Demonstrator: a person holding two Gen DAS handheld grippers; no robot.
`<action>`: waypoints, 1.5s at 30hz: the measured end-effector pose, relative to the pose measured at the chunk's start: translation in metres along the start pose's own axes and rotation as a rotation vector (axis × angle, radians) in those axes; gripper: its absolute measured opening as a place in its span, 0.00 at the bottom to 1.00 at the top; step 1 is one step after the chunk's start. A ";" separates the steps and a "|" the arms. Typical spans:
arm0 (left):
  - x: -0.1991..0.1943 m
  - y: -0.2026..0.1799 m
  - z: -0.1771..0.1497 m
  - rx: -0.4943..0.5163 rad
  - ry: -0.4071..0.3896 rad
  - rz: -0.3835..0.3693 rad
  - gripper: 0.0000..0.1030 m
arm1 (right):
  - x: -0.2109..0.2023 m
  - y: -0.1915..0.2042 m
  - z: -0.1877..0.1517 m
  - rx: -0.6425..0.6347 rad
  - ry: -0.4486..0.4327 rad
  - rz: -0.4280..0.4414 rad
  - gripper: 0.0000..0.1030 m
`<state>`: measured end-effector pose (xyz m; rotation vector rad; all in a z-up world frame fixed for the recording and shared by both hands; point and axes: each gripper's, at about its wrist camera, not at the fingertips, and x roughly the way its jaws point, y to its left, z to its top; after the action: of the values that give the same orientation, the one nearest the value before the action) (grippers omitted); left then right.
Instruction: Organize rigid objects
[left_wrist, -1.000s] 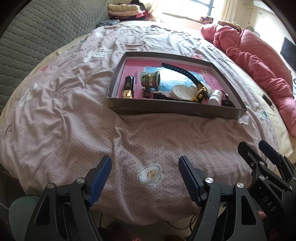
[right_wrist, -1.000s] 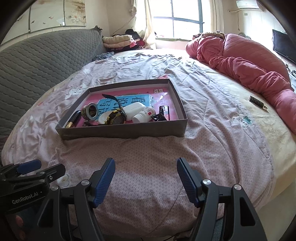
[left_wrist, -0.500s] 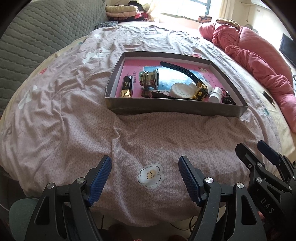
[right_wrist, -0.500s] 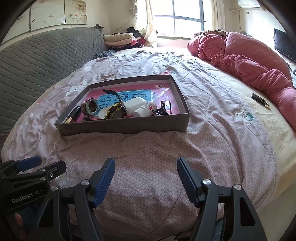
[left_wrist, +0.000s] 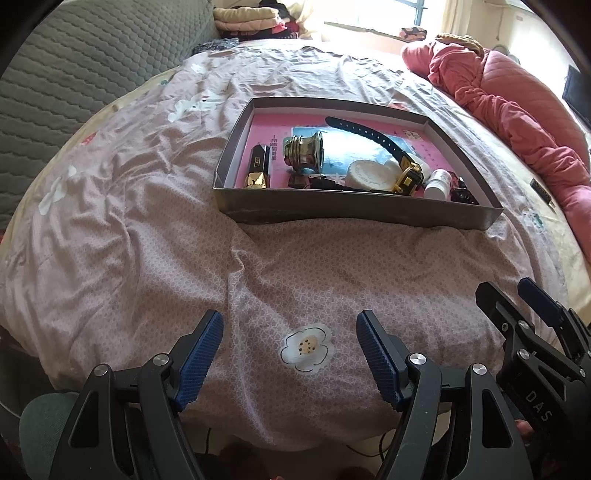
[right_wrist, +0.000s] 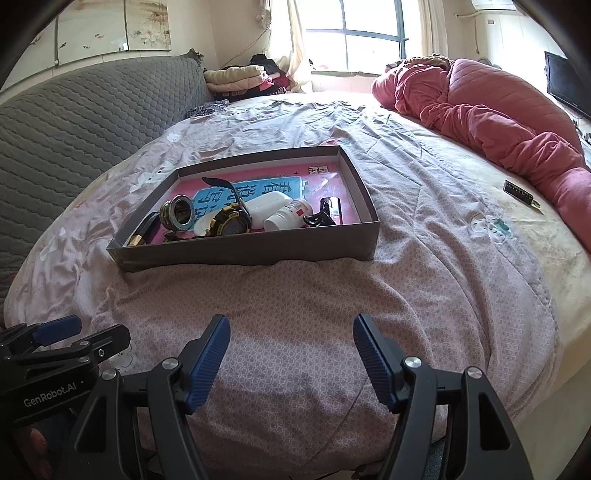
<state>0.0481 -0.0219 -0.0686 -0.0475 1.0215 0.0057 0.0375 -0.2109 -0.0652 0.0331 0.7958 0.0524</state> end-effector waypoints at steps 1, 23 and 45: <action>0.001 0.000 0.000 0.001 0.002 -0.002 0.74 | 0.001 0.000 0.000 -0.003 0.000 0.000 0.67; 0.008 0.000 0.000 -0.001 0.020 0.001 0.74 | 0.001 0.004 0.000 -0.015 0.001 0.008 0.67; 0.012 0.002 -0.001 -0.010 0.031 -0.007 0.74 | 0.000 0.002 -0.002 -0.005 0.008 0.003 0.67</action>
<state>0.0537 -0.0199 -0.0792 -0.0602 1.0526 0.0038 0.0360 -0.2087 -0.0664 0.0295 0.8039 0.0577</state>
